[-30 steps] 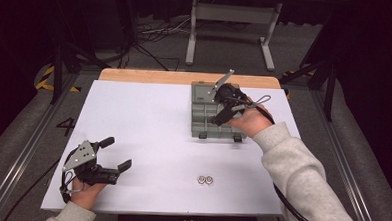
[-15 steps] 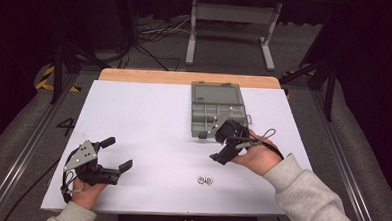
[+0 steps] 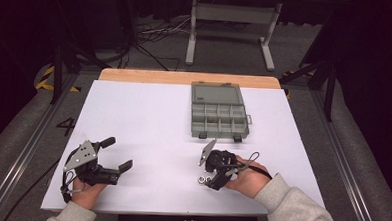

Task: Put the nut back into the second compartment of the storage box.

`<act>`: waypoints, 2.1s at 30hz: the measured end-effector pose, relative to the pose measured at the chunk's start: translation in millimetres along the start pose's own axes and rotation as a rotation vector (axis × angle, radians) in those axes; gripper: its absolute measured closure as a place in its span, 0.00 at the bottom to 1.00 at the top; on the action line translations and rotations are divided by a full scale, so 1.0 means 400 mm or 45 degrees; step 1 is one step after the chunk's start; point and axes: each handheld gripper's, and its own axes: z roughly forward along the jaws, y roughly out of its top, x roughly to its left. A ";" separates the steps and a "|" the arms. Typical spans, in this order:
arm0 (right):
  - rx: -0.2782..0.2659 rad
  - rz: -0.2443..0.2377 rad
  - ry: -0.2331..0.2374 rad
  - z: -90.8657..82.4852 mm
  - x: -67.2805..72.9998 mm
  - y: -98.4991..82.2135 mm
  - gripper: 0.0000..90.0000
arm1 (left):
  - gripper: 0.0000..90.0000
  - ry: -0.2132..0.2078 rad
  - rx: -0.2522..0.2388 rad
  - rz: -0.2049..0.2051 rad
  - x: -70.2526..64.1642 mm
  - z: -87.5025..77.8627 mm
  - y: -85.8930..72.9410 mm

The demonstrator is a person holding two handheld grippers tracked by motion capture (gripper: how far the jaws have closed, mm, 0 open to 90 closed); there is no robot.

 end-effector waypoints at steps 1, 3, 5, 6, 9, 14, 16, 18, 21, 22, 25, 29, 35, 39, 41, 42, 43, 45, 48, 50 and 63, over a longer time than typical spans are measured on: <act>0.012 -0.013 0.004 0.005 0.002 0.001 0.46 | 0.01 0.000 0.000 0.000 0.000 0.000 0.000; 0.022 -0.012 0.019 0.014 0.005 0.002 0.50 | 0.01 -0.001 -0.001 -0.001 -0.001 0.001 0.000; 0.032 -0.012 0.034 0.025 0.003 0.003 0.57 | 0.01 0.000 0.000 0.001 -0.001 0.000 0.000; 0.028 -0.003 0.046 0.022 0.002 0.004 0.64 | 0.01 0.001 -0.001 0.002 -0.001 0.000 0.000; 0.028 -0.025 0.055 0.018 0.004 0.006 0.76 | 0.01 0.001 0.002 -0.001 0.000 0.001 -0.001; 0.049 -0.028 0.047 0.009 0.006 0.012 0.78 | 0.01 0.001 0.001 0.002 0.000 -0.001 0.000; 0.041 -0.029 0.026 -0.015 0.002 0.019 0.78 | 0.01 0.002 0.001 0.001 0.000 -0.001 0.000; 0.012 -0.035 0.004 -0.046 -0.008 0.027 0.78 | 0.01 0.001 0.001 0.001 0.000 -0.001 0.000; -0.033 -0.029 -0.045 -0.096 -0.031 0.045 0.78 | 0.01 0.000 0.002 -0.002 0.000 0.000 0.000; -0.044 -0.023 -0.054 -0.111 -0.039 0.051 0.78 | 0.01 -0.001 0.002 -0.006 0.000 -0.001 0.000; -0.066 -0.011 -0.080 -0.145 -0.069 0.072 0.78 | 0.01 0.000 0.001 -0.001 0.001 -0.003 0.001; -0.090 0.015 -0.100 -0.170 -0.111 0.094 0.78 | 0.01 0.004 -0.006 -0.004 0.002 -0.004 0.000; -0.119 0.052 -0.163 -0.200 -0.182 0.139 0.78 | 0.01 0.001 -0.012 -0.007 0.003 -0.006 0.000; -0.108 0.094 -0.209 -0.202 -0.240 0.162 0.78 | 0.01 -0.008 -0.013 -0.004 0.002 -0.007 0.001; -0.111 0.110 -0.227 -0.202 -0.264 0.168 0.78 | 0.01 -0.006 -0.016 -0.006 0.002 -0.006 0.000; -0.108 0.112 -0.237 -0.202 -0.277 0.171 0.78 | 0.01 -0.005 -0.017 -0.008 0.003 -0.006 0.000; -0.111 0.135 -0.241 -0.201 -0.286 0.176 0.78 | 0.01 -0.004 -0.016 -0.009 0.003 -0.006 -0.001; -0.111 0.149 -0.256 -0.199 -0.311 0.184 0.78 | 0.01 -0.005 -0.015 -0.010 0.004 -0.006 0.000; -0.115 0.184 -0.284 -0.196 -0.346 0.190 0.78 | 0.01 -0.003 -0.020 -0.009 0.003 -0.004 -0.001; -0.121 0.200 -0.288 -0.194 -0.358 0.191 0.78 | 0.01 -0.005 -0.021 -0.009 0.003 -0.004 -0.001; -0.074 0.327 -0.307 -0.106 -0.460 0.191 0.78 | 0.01 -0.010 -0.014 -0.008 0.006 -0.007 -0.001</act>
